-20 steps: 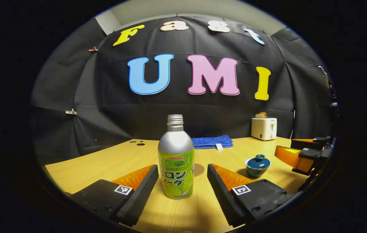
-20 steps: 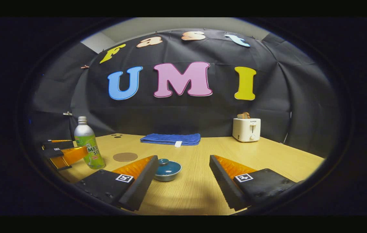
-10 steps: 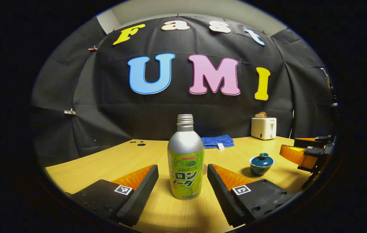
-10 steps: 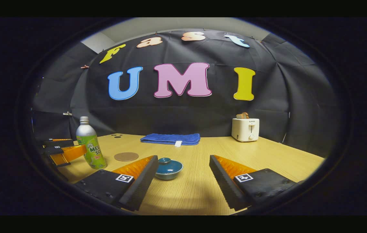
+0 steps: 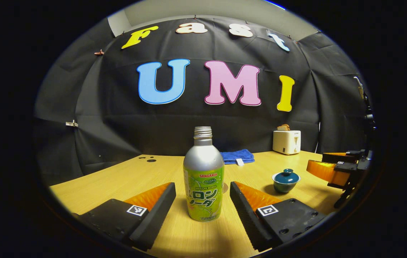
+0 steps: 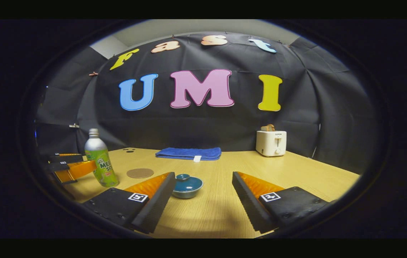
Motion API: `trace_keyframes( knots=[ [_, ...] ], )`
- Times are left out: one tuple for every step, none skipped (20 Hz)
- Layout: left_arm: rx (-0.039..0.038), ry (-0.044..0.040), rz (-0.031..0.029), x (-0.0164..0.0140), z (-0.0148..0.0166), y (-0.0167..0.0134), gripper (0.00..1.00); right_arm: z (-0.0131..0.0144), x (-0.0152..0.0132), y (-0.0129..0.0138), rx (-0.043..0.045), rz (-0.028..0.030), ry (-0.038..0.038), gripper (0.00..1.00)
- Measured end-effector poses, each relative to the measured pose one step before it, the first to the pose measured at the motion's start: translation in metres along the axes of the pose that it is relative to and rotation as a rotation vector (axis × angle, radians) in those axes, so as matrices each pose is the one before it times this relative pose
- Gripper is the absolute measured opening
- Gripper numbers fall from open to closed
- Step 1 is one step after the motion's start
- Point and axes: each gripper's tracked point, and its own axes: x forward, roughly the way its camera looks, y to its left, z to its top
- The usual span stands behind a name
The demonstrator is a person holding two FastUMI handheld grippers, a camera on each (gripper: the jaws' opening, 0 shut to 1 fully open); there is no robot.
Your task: Open the teacup lid with one hand, grasp the water bottle and pour water into the teacup with the other hand; after pouring, place the water bottle on the coaster and then close the teacup lid.
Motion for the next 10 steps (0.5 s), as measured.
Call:
trace_keyframes(
  knots=[
    [-0.00108, 0.00044, -0.0004, -0.0003, -0.00029, 0.00019, 0.96, 0.00013, 0.00224, 0.00293, -0.00019, 0.01025, -0.00073, 0.98],
    [-0.0001, 0.00035, -0.00102, 0.00007, 0.00073, 0.00005, 0.96, -0.00349, 0.0052, 0.00219, -0.00501, 0.00931, 0.0132, 0.98],
    [0.00057, -0.00007, -0.00535, -0.00028, -0.0007, -0.00143, 0.96, -0.00189, 0.00495, 0.00067, -0.0078, -0.00113, 0.01361, 0.98],
    [-0.00032, 0.00043, -0.005, 0.00007, 0.00094, -0.00037, 0.96, -0.00326, 0.00549, 0.00088, -0.01921, -0.00378, 0.01909, 0.98],
    [-0.00034, -0.00048, -0.00109, -0.00024, -0.0007, 0.00105, 0.96, -0.00041, 0.006, 0.00292, -0.02629, 0.00166, 0.01117, 0.98],
    [0.00018, 0.00027, 0.00102, 0.00026, 0.00019, 0.00119, 0.96, 0.00216, 0.00377, 0.00536, -0.02353, 0.00624, 0.0033, 0.98],
    [0.00001, -0.00056, 0.00525, -0.00034, -0.00053, 0.00342, 0.96, 0.00231, 0.00482, 0.00419, -0.02219, 0.00874, 0.00069, 0.98],
    [0.00021, -0.00017, 0.00839, -0.00019, 0.00074, 0.00318, 0.96, 0.00007, 0.00464, 0.00369, -0.01886, 0.00353, 0.00363, 0.98],
    [0.00011, -0.00073, 0.00797, -0.00032, -0.00076, 0.003, 0.96, -0.0002, 0.00505, 0.00298, -0.01098, 0.00467, 0.00946, 0.97],
    [-0.00039, 0.00014, 0.00414, -0.00053, 0.00054, 0.00226, 0.96, -0.00192, 0.00581, 0.00513, -0.00709, 0.00593, 0.01404, 0.94]
  ],
)
